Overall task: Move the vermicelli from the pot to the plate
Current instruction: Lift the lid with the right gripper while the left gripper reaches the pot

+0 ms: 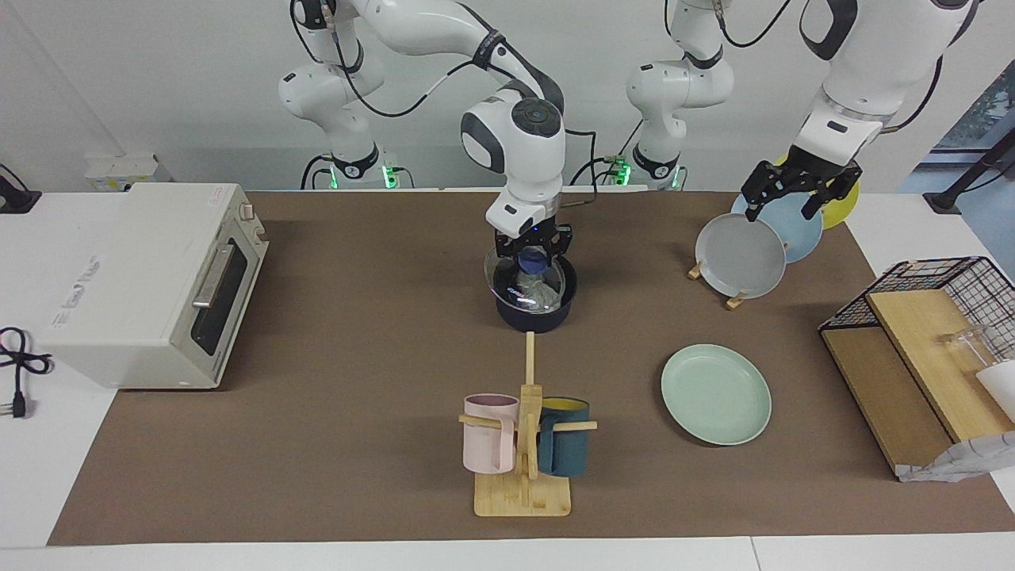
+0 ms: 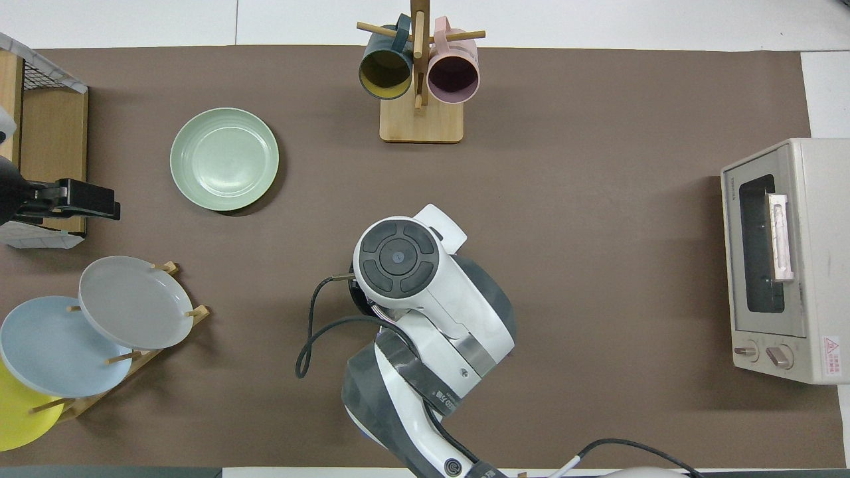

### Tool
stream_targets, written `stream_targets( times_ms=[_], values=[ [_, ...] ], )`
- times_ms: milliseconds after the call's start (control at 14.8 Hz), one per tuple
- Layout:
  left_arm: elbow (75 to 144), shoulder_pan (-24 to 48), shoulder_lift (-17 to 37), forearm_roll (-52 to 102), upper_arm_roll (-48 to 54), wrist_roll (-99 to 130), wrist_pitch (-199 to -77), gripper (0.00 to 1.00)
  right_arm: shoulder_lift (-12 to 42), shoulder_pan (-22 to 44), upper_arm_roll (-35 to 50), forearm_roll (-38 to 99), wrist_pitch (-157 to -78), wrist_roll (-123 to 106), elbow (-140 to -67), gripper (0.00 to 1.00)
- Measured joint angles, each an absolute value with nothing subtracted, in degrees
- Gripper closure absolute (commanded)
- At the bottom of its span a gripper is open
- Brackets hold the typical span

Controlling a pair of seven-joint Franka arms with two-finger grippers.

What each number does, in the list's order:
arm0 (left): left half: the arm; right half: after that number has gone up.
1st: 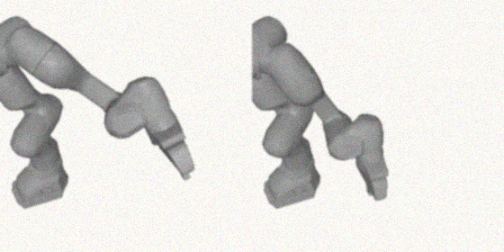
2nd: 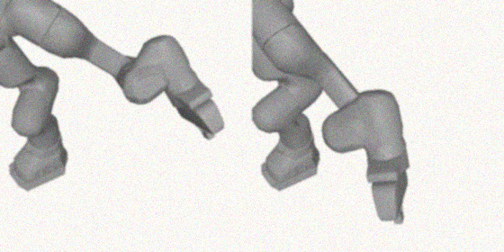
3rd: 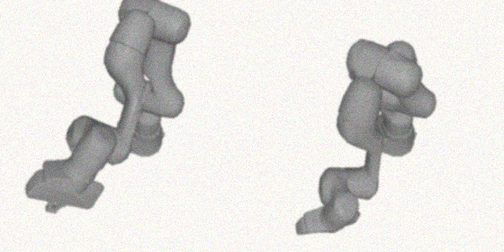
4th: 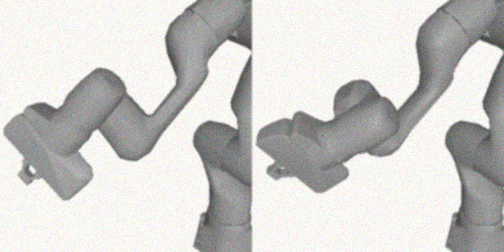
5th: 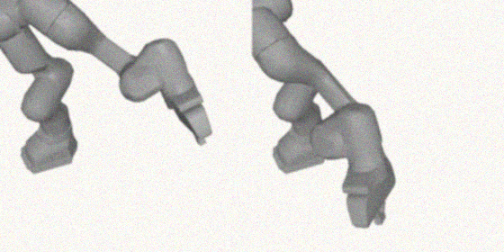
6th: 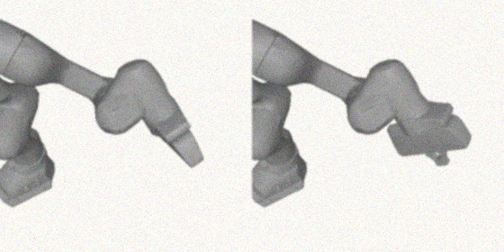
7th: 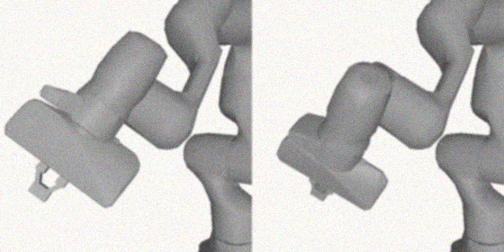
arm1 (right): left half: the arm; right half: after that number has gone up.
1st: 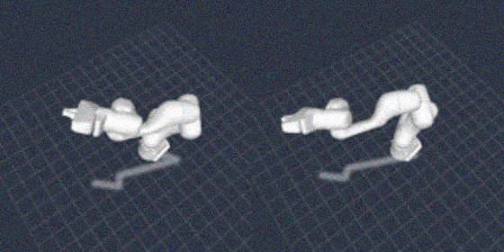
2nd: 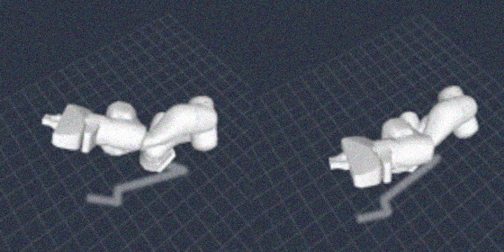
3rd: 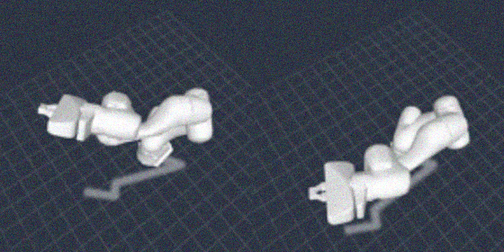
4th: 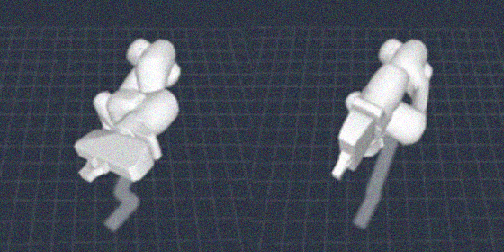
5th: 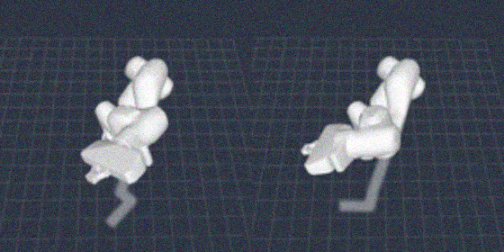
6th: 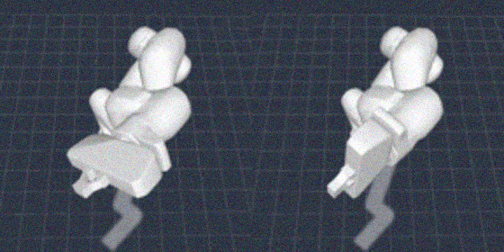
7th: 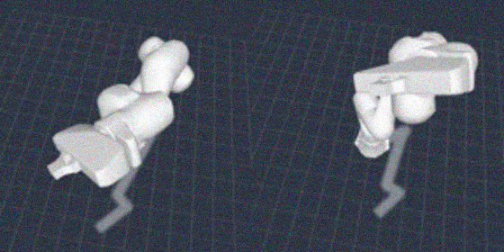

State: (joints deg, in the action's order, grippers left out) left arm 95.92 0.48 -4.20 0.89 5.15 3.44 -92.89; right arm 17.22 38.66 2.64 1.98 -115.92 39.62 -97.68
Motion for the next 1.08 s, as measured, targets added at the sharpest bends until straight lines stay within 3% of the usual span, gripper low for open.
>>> stream_targets(
  times_ms=[202, 472, 742, 1080],
  values=[
    [95.99, 0.53, -4.19, 0.89, 5.88, 3.44, -93.1, 0.0, 16.87, 35.24, 2.22, 1.9, -110.89, 33.21, -93.7, 0.44],
    [96.07, 2.91, -4.08, 1.71, 6.72, 5.19, -93.83, 0.0, 16.74, 25.37, 2.01, 1.96, -107.07, 19.96, -91.82, 0.44],
    [99.0, 15.33, -0.94, 3.23, 7.37, 20.01, -100.6, 0.0, 16.78, 18.58, 1.93, 3.93, -106.39, 11.16, -91.85, 0.44],
    [106.16, 28.5, 9.42, 3.24, 7.7, 32.33, -117.3, 0.0, 16.8, 12.91, 1.91, 4.51, -106.44, 2.27, -94.89, 0.44]
  ],
)
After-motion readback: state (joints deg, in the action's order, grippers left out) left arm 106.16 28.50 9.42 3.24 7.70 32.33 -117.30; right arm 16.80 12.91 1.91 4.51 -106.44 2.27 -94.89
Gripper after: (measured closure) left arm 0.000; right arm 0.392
